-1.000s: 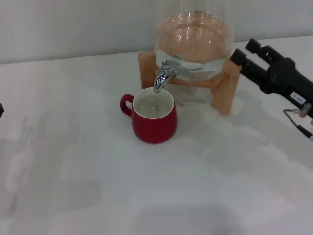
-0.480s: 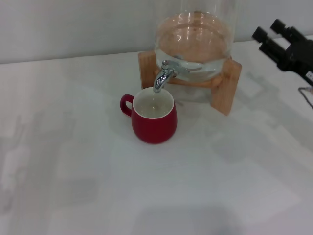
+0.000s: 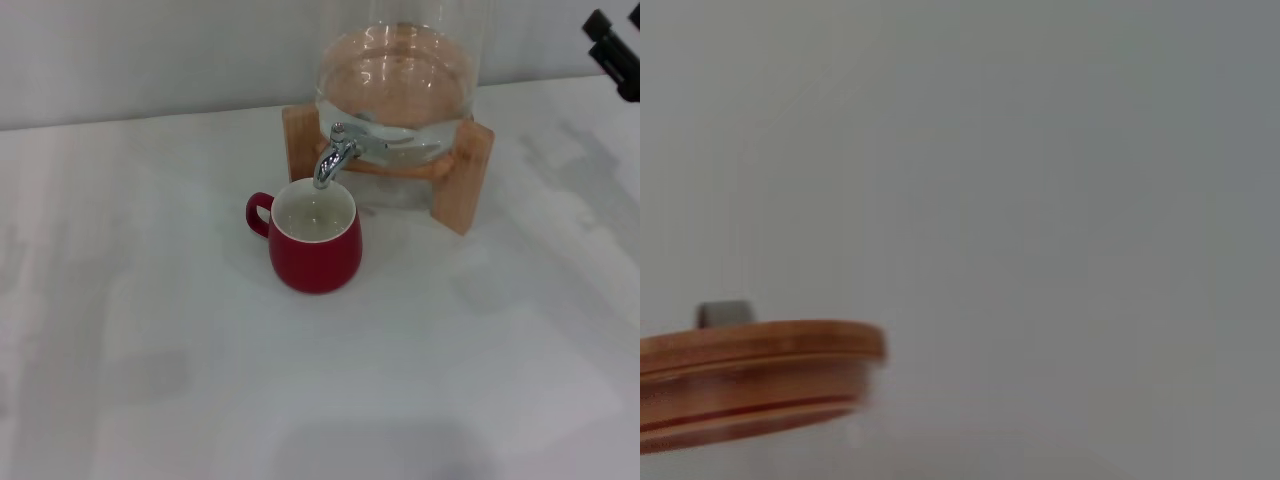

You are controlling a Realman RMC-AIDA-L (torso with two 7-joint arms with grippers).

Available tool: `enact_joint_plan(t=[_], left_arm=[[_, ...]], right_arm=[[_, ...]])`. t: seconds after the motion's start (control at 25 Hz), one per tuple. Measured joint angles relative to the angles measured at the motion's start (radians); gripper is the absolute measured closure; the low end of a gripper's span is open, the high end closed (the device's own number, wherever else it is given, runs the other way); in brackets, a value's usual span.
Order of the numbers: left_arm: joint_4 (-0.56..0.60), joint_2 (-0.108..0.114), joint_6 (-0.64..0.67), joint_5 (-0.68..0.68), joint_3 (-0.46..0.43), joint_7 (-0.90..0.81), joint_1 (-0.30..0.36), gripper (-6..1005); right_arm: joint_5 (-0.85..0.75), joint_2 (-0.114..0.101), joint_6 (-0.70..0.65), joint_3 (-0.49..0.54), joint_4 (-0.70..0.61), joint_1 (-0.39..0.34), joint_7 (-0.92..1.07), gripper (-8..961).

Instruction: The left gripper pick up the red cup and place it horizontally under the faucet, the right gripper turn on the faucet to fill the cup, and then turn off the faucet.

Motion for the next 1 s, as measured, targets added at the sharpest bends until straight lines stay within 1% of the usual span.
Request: enact_joint_plan(t=[0.4,0.64,1.0], left_arm=[[-0.009,0.001,0.006,-0.141,-0.003,0.000,-0.019,117],[-0.023,-0.001,0.007,-0.152,-0.056,-0.002,-0.029,117],[-0.045,-0.001,0.007,-0.150,-0.094,-0.006,-0.043,117]], right_arm=[[0.172,0.004,0.058,0.000,0.035,0.006,-0.179,232],[0.246,0.006,0.070,0.000,0.069,0.018,-0.277,232],[0.288,0.008,0.085,0.000,0.122,0.037,-0.362,232]])
